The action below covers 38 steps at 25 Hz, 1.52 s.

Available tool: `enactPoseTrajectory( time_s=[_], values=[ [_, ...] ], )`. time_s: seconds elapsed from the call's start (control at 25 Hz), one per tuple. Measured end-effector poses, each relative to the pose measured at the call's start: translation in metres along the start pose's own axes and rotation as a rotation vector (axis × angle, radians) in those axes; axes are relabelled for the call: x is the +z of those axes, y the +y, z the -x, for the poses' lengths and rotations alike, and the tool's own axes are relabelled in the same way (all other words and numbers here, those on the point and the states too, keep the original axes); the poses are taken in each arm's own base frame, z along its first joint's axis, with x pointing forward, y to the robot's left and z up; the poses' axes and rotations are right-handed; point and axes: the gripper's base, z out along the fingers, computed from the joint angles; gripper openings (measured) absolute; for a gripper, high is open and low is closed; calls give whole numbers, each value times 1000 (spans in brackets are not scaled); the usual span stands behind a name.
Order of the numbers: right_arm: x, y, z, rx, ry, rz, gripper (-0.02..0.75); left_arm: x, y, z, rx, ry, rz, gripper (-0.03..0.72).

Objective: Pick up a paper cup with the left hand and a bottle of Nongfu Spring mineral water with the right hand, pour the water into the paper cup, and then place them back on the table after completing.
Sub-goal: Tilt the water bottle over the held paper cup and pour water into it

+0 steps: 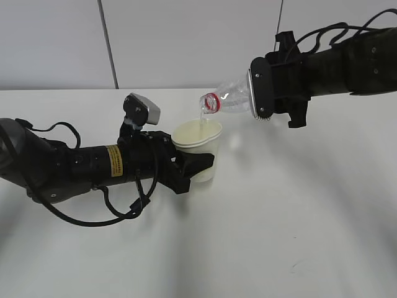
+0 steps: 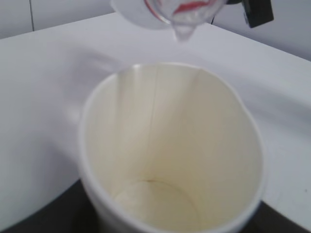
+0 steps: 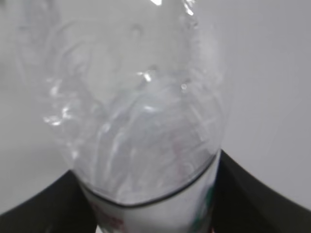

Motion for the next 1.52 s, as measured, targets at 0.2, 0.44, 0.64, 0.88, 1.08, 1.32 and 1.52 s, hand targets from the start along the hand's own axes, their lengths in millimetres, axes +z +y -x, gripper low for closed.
enactPoseTrajectory(
  time_s=[0.2, 0.44, 0.64, 0.88, 1.08, 1.32, 1.52],
  values=[
    [0, 0, 0, -4, 0, 0, 438, 0, 0, 0, 0, 0, 0, 377],
    [0, 0, 0, -14, 2, 1, 438, 0, 0, 0, 1, 0, -1, 377],
    [0, 0, 0, -27, 2, 1, 438, 0, 0, 0, 1, 1, -1, 377],
    [0, 0, 0, -41, 2, 2, 438, 0, 0, 0, 1, 1, -1, 377],
    [0, 0, -1, -47, 6, 2, 437, 0, 0, 0, 1, 2, -1, 377],
    [0, 0, -1, -53, 7, 2, 437, 0, 0, 0, 1, 3, 0, 377],
    [0, 0, -1, -65, 7, 3, 437, 0, 0, 0, 2, 5, 1, 377]
  ],
)
